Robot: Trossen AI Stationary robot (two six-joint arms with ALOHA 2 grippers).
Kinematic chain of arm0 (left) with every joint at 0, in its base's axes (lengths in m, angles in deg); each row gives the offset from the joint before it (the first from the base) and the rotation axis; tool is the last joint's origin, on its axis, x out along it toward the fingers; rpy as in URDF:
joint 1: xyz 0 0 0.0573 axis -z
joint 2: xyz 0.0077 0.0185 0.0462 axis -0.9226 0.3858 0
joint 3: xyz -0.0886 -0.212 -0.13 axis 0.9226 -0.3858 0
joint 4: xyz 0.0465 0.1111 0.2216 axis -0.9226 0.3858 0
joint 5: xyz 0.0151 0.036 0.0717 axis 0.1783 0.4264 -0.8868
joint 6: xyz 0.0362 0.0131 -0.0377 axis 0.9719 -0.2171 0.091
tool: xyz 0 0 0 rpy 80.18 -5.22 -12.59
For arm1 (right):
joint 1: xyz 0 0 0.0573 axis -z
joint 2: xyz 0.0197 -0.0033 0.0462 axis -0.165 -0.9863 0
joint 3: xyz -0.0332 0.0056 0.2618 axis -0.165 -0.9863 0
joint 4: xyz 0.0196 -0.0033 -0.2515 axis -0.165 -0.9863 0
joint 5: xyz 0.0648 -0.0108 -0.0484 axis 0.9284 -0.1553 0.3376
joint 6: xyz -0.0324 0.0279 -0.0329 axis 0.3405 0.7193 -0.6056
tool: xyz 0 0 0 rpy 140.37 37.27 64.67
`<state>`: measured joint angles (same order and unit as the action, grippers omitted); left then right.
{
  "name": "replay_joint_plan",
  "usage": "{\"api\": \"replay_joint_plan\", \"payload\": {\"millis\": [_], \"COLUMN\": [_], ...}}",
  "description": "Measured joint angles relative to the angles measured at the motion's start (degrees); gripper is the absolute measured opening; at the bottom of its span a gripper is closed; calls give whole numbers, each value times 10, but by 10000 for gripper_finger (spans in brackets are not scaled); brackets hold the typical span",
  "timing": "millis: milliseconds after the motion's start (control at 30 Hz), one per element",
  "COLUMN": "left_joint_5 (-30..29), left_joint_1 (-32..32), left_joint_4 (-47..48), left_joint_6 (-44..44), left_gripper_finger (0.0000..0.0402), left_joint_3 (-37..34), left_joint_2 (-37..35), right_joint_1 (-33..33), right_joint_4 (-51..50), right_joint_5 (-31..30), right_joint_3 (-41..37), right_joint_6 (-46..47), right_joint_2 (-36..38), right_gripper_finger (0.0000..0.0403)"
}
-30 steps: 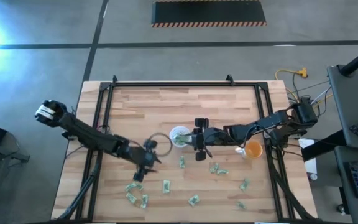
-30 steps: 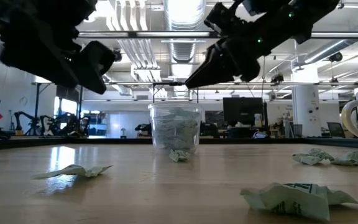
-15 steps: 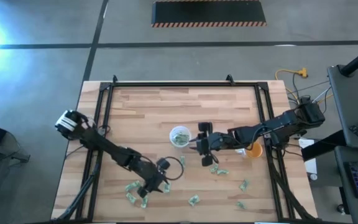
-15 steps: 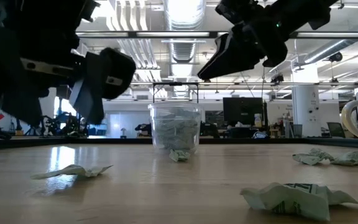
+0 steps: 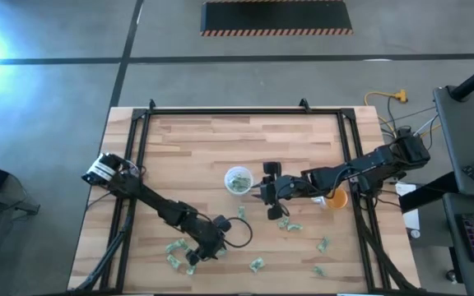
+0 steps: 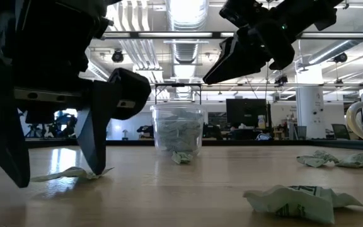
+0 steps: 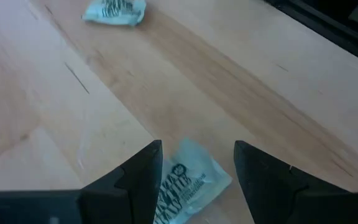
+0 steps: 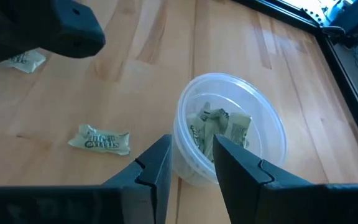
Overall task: Pick and place Stevia / Truvia into bins
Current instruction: Put the light green stevia packet into the transparent container
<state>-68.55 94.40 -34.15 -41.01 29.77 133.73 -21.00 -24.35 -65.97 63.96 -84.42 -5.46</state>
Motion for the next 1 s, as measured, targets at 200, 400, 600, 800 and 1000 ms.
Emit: {"api": "replay_joint_plan", "payload": {"millis": [200,400,600,800,1000], "left_joint_5": [-15,-16,-16,-16,-27], "left_joint_1": [-1,-1,-7,-9,-12], "left_joint_4": [6,16,24,29,35], "left_joint_6": [3,3,-13,-13,-12], "left_gripper_finger": [179,141,97,57,9], "left_joint_3": [1,0,0,0,-1], "left_joint_2": [2,0,-1,-2,-11], "right_joint_1": [0,0,0,0,0], "right_joint_4": [0,-1,-1,-1,-1], "right_joint_5": [0,0,0,0,1], "right_joint_3": [0,-1,-3,-5,-7], "right_joint_6": [0,10,11,13,15], "right_joint_2": [0,0,0,0,0], "right_gripper_finger": [105,101,101,100,96]}}
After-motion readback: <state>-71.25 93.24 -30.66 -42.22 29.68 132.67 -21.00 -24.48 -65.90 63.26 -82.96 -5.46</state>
